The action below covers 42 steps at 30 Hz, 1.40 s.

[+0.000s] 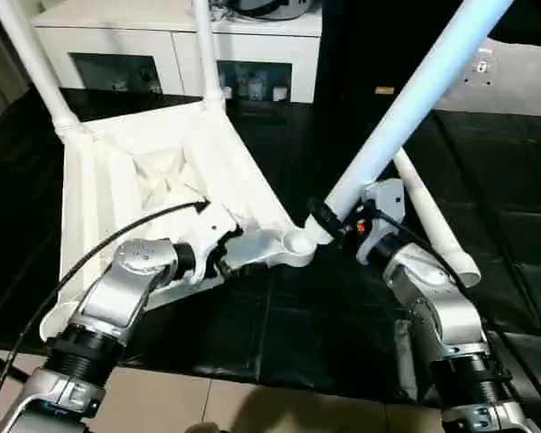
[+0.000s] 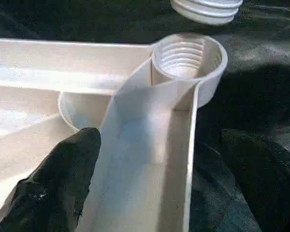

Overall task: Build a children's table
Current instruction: Insert table leg to table base

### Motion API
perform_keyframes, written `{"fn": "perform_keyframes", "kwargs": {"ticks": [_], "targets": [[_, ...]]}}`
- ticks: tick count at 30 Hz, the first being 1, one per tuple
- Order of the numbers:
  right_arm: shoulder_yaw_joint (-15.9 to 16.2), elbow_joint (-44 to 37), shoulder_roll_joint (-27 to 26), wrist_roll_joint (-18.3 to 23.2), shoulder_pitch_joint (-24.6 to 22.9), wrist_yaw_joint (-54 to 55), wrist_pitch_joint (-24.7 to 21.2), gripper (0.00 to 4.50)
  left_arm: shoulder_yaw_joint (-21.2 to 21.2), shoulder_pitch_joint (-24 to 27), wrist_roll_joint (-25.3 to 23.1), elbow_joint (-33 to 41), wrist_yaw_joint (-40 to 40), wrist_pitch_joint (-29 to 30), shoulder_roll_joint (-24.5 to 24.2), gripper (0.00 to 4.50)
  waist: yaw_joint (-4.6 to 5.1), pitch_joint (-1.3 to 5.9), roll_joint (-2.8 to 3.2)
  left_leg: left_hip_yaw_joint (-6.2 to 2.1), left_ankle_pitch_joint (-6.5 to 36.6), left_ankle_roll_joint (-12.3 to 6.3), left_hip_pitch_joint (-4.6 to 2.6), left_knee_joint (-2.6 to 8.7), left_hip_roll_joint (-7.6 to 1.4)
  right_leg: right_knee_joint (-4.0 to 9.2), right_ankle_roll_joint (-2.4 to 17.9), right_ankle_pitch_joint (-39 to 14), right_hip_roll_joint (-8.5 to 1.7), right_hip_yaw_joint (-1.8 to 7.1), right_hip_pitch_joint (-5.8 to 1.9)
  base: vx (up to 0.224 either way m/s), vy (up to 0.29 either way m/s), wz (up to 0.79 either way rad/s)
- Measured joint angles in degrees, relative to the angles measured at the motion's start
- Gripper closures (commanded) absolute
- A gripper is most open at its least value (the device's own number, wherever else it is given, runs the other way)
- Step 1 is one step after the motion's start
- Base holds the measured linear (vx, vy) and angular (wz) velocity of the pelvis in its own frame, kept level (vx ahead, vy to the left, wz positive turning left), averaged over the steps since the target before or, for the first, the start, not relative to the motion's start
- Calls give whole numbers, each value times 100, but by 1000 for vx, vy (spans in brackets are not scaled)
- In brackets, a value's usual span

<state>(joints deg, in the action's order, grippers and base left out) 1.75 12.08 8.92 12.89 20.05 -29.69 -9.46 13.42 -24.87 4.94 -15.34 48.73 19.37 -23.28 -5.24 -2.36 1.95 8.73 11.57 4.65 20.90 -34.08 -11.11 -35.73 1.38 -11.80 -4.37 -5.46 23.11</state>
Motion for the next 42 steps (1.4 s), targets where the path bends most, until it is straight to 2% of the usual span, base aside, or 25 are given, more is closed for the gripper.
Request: {"fn": "perform_keyframes", "kwargs": {"ticks": [3, 6, 25, 26, 30, 31, 35, 37, 42], "targets": [[-1, 40, 18, 0, 7, -1, 0, 259, 14, -18, 36, -121, 114, -1, 56, 34, -1, 0, 0, 1, 0, 0, 0, -3, 0, -2, 0, 0, -1, 1, 0, 0, 0, 0], [-1, 47, 18, -1, 7, 0, -1, 259, 69, -19, 34, -295, 170, -8, 77, 74, 2, 0, 0, 0, 0, 0, -1, -4, 0, -7, 0, 0, -1, 0, 0, 0, 0, 0], [9, 55, 78, -5, 7, -37, -19, 259, 95, -103, -66, -588, 218, -358, 147, 200, 5, 0, 0, 0, -3, -4, -3, -6, 0, -11, 1, 0, -1, 1, -1, 0, 0, 0], [10, 55, 78, -4, 7, -37, -29, 259, 112, -116, -104, -607, 217, -399, 147, 220, 5, 0, 0, 0, -3, -5, -4, -7, 0, -11, 1, 1, -1, 1, -1, 0, 0, 0], [18, 54, 92, 4, 23, -85, -130, 259, 131, -159, -138, -698, 217, -477, 143, 242, 5, 0, 0, 0, -7, -8, -5, -7, 0, -15, 3, 2, -2, 1, -2, 0, 0, 0], [17, 54, 98, 8, 33, -92, -144, 259, 133, -159, -138, -700, 218, -477, 140, 263, 5, 0, 0, 0, -7, -8, -5, -7, 0, -15, 4, 2, -2, 1, -2, 0, 0, 0], [18, 54, 181, 59, 178, -222, -279, 259, 139, -159, -159, -704, 223, -499, 130, 278, 9, 0, -1, 0, -9, -9, -6, -7, 0, -17, 5, 3, -2, 1, -2, 0, 0, 0], [35, 40, 227, 90, 285, -309, -324, 259, 153, -159, -202, -715, 226, -556, 127, 315, 7, 0, -1, 0, -9, -10, -7, -7, 0, -18, 6, 3, -2, 1, -2, 0, 0, 0], [137, -12, 256, 97, 319, -480, -449, 259, 233, -167, -298, -745, 234, -706, 88, 345, 5, 1, -2, 0, -10, -10, -8, -8, 0, -19, 6, 3, -2, 1, -2, 0, 0, 0]]}}
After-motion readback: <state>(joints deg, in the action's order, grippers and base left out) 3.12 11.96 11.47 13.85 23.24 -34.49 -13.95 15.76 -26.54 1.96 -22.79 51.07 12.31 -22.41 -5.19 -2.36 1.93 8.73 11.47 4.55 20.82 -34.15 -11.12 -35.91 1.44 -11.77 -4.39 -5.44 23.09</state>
